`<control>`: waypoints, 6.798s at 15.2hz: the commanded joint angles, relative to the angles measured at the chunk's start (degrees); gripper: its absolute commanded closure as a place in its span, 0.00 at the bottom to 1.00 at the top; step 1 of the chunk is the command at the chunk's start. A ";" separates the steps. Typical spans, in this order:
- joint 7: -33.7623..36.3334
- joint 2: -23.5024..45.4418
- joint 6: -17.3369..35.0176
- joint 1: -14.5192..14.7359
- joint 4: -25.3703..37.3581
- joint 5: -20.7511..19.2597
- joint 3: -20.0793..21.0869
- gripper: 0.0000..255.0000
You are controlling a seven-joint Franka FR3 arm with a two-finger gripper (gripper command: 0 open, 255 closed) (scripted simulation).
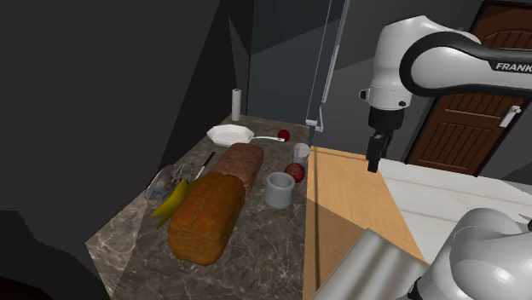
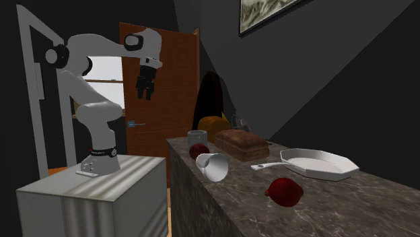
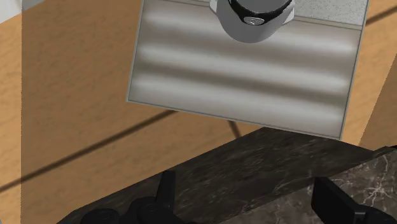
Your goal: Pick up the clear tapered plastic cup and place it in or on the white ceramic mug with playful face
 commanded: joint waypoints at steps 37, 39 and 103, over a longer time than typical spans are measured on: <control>37.25 55.68 66.73 -13.67 12.65 -2.04 -3.12 0.00; 37.34 57.09 67.91 -13.70 12.88 -2.16 -3.19 0.00; 49.08 33.63 45.56 -8.01 10.57 -2.46 4.66 1.00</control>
